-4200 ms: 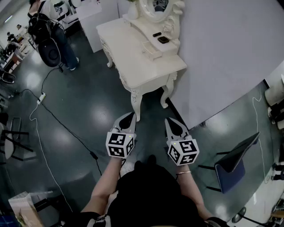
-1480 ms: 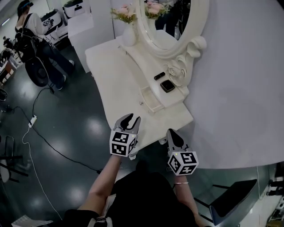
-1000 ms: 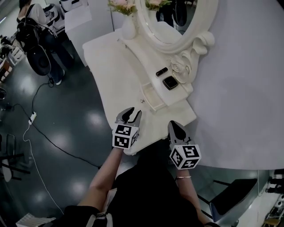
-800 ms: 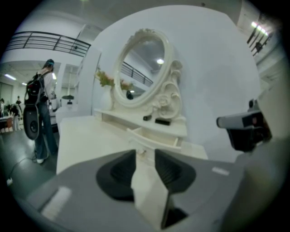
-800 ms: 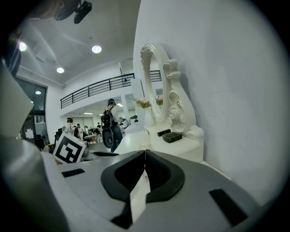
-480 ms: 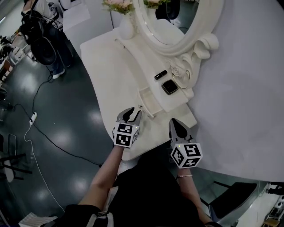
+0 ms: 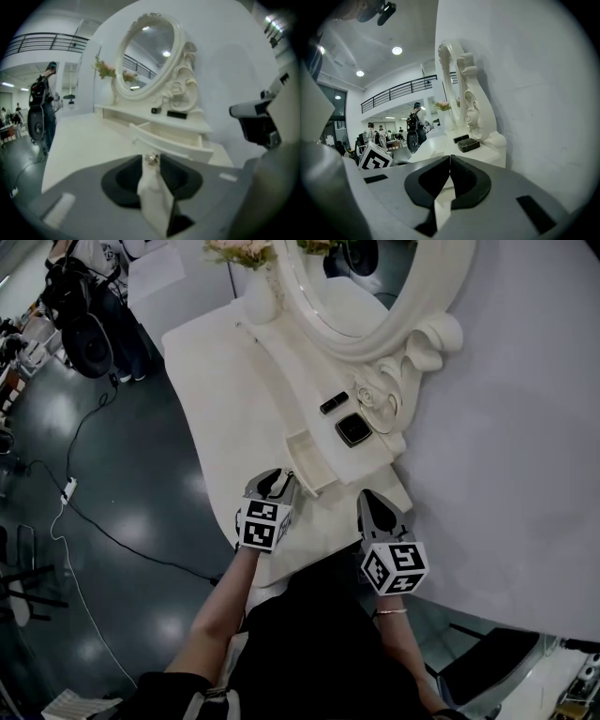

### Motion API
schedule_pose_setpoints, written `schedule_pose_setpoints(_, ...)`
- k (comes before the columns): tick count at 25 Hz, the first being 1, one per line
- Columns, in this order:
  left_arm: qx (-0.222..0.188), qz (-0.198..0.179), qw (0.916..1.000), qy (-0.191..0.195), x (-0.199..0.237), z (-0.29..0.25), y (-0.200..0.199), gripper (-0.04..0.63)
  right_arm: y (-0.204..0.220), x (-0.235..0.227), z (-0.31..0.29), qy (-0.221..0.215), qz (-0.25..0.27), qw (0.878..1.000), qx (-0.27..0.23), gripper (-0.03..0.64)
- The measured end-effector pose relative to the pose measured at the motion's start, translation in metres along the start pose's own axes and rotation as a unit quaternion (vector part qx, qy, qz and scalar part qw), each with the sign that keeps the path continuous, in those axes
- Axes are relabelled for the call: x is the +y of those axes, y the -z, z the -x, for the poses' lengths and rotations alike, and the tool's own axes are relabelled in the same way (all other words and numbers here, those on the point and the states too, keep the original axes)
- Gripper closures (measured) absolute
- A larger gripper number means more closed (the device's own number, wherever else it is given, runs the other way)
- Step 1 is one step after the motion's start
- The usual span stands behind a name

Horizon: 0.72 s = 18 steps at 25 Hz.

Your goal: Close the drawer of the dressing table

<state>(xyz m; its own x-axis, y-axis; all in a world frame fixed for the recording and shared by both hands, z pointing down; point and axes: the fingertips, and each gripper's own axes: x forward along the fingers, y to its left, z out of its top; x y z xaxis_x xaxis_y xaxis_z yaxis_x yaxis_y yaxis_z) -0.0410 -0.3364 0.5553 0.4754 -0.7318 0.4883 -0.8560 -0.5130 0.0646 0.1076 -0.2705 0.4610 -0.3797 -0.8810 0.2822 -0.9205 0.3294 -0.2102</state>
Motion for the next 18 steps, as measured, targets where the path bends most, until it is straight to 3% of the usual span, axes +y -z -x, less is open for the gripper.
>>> schedule_pose_setpoints(18,0.010,-0.004,0.9999,-0.008,-0.009,-0.018,0.001,0.502,0.001,-0.023,-0.004,0.000,-0.005,1.000,0.003,0.612)
